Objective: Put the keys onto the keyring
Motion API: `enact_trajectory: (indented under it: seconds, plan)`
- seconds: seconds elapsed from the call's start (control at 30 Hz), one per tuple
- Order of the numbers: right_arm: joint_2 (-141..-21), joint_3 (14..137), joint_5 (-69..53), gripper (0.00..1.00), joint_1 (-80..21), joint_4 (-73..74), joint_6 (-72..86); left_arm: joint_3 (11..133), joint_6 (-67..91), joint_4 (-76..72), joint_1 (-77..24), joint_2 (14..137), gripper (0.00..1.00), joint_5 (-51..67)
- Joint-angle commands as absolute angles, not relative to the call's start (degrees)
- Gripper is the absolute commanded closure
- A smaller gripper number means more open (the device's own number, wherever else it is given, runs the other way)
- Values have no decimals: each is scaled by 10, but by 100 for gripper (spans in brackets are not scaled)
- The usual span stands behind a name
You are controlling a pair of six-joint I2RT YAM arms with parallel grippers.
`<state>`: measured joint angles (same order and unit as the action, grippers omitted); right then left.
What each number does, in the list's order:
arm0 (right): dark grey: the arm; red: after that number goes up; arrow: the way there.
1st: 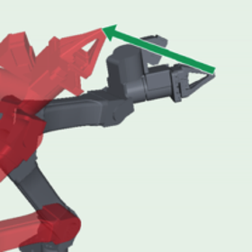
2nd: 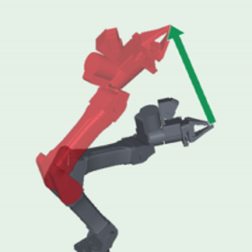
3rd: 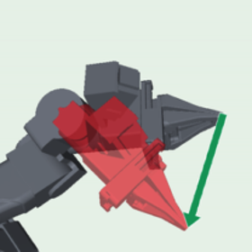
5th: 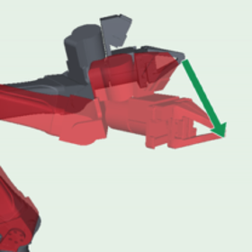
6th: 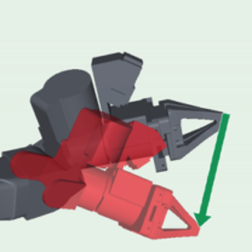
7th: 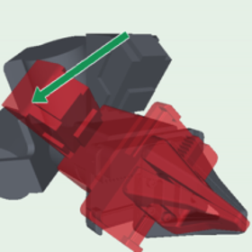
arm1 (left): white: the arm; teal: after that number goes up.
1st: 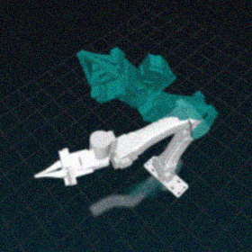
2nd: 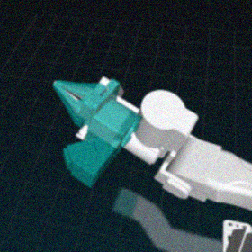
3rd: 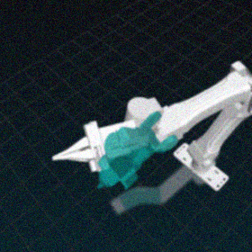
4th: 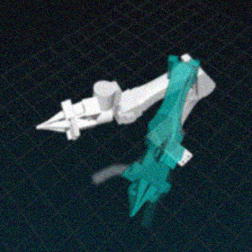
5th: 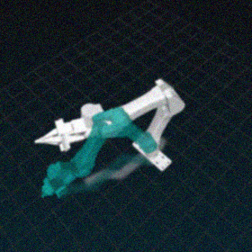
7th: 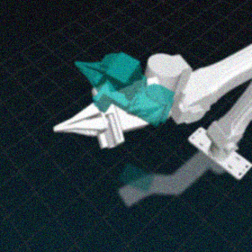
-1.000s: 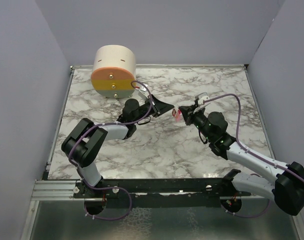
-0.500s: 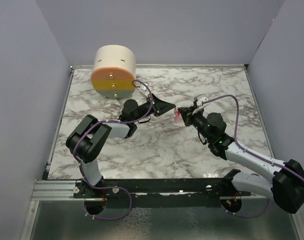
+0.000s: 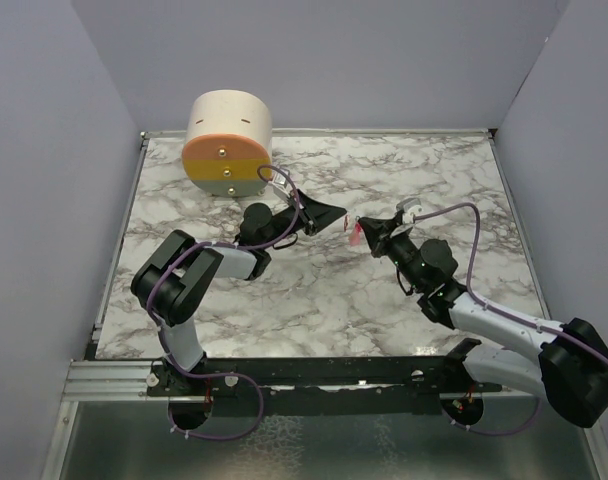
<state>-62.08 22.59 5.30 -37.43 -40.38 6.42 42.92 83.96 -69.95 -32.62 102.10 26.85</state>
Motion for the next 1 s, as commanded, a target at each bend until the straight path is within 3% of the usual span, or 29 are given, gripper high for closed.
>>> enact_trajectory:
  seconds: [0.0,0.97]
  plan:
    - [-605,213,72,99,-376,-463,74,423,864,-732,-323,1003,100,252]
    - [-611,197,73,99,-376,-509,99,448,893,-758,-351,1041,100,243]
